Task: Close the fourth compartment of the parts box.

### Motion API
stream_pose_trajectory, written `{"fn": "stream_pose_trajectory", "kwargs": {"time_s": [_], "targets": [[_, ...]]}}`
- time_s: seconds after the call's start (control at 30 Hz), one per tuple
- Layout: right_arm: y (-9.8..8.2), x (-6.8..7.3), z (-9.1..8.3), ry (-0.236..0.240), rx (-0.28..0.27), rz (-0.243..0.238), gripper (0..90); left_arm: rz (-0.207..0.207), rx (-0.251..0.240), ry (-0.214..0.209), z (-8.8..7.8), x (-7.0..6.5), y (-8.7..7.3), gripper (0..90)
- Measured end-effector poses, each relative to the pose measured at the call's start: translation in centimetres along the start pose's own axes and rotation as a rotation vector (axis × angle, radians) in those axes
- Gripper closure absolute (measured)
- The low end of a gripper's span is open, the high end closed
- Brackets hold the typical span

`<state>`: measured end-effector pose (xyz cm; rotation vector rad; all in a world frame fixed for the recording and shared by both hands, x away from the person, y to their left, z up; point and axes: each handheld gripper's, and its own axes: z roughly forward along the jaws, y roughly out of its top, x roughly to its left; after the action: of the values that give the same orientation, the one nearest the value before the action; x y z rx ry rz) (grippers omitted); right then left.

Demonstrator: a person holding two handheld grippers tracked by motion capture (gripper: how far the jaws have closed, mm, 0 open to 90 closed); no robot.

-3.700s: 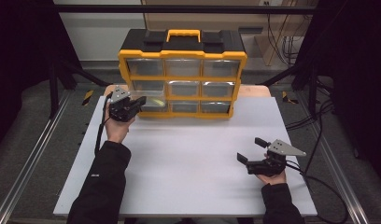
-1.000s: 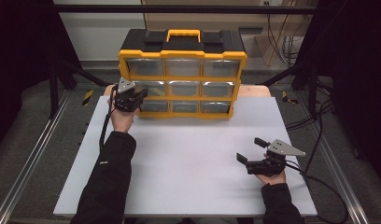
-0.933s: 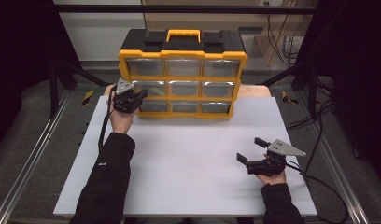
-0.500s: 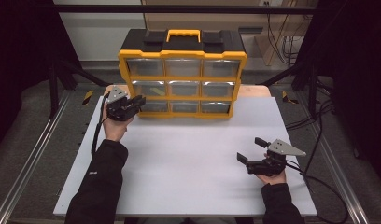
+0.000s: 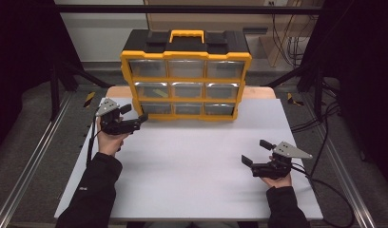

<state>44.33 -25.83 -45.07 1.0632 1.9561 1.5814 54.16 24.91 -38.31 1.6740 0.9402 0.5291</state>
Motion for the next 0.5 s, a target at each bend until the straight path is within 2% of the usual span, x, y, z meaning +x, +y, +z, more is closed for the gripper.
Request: {"fn": "stream_pose_trajectory", "kwargs": {"time_s": [0.07, 0.1, 0.23, 0.5], "targets": [[0.0, 0.0, 0.0, 0.000, -0.001, 0.002, 0.6, 0.002, -0.001, -0.009, -0.4, -0.2, -0.2, 8.3], [0.0, 0.0, 0.0, -0.001, -0.002, 0.000, 0.6, 0.015, -0.021, -0.037, -0.9, -0.5, -0.5, 8.1], [0.0, -0.1, 0.0, 0.002, -0.005, -0.001, 0.6, 0.036, -0.047, -0.038, -1.8, -0.9, -1.3, 4.2], [0.1, -0.1, -0.1, 0.000, -0.008, 0.001, 0.6, 0.066, -0.051, -0.058, -3.3, -1.3, -3.3, 3.0]]}}
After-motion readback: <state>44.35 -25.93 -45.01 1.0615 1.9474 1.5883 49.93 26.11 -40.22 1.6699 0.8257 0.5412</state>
